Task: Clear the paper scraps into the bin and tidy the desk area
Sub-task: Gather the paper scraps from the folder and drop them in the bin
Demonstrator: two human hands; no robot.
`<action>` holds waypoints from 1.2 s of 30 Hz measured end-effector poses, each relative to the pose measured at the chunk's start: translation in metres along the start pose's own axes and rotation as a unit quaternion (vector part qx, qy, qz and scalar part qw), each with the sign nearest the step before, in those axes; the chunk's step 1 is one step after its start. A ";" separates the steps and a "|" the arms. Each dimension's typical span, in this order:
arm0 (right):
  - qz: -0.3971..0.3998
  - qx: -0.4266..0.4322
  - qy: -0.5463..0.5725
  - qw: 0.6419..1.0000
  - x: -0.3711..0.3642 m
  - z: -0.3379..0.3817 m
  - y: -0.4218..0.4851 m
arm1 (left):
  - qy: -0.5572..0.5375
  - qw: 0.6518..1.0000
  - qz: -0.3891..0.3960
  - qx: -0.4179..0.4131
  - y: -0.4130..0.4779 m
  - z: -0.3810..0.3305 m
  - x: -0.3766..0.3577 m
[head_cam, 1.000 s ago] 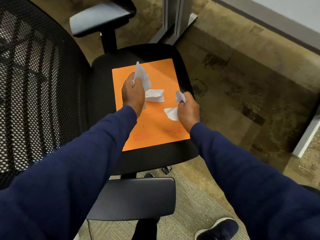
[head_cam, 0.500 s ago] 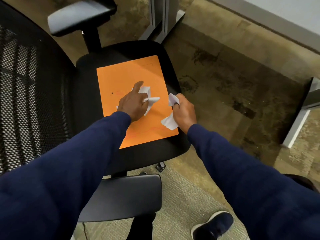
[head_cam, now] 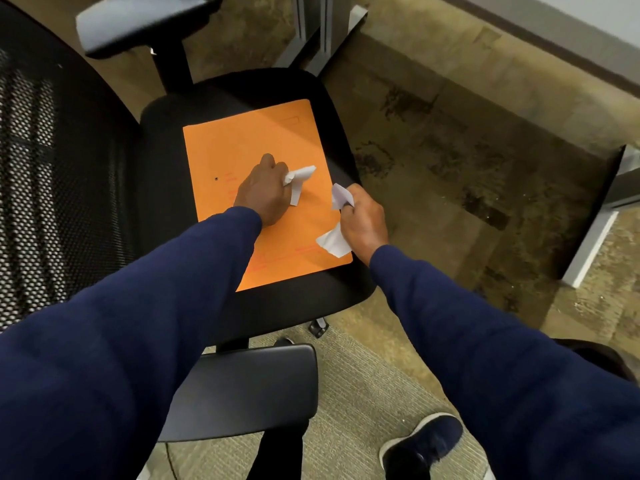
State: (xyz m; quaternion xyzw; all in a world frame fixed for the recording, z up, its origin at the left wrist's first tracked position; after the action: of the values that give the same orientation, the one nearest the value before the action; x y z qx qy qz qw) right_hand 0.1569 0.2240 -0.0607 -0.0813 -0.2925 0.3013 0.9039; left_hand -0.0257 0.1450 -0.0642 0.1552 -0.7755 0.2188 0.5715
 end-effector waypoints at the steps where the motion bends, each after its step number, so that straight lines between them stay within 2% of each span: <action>1: -0.001 0.000 0.001 1.000 0.001 -0.001 -0.001 | -0.003 1.000 0.004 0.003 -0.001 0.000 -0.002; 8: -0.013 -0.008 0.009 1.000 0.018 -0.014 -0.009 | -0.079 0.996 0.005 0.032 -0.023 -0.026 -0.013; 14: -0.047 -0.030 0.031 0.998 0.062 -0.039 -0.022 | -0.144 0.989 0.002 0.046 -0.032 -0.085 -0.018; 17: -0.063 -0.048 0.046 0.996 0.094 -0.063 -0.031 | -0.167 0.985 0.013 0.029 -0.033 -0.127 -0.024; 26: -0.129 -0.104 0.060 0.984 0.190 -0.138 -0.074 | -0.143 0.983 0.090 -0.065 -0.048 -0.260 -0.062; 36: -0.201 -0.190 0.084 0.957 0.290 -0.244 -0.132 | -0.137 0.972 0.161 -0.106 -0.091 -0.410 -0.133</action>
State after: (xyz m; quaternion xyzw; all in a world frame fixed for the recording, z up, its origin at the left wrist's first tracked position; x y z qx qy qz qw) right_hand 0.5510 0.2963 -0.0779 -0.2163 -0.2772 0.0446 0.9351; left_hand 0.3946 0.2782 -0.0739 -0.0046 -0.8801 0.2011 0.4301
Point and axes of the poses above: each hand's wrist, its own y-axis towards the middle knuckle, its own x-axis out of the back of the hand, z = x × y, the point moved 3 cm from there along y, towards the middle knuckle, and after that the axes turned 7 degrees about y, right-handed, at the moved point
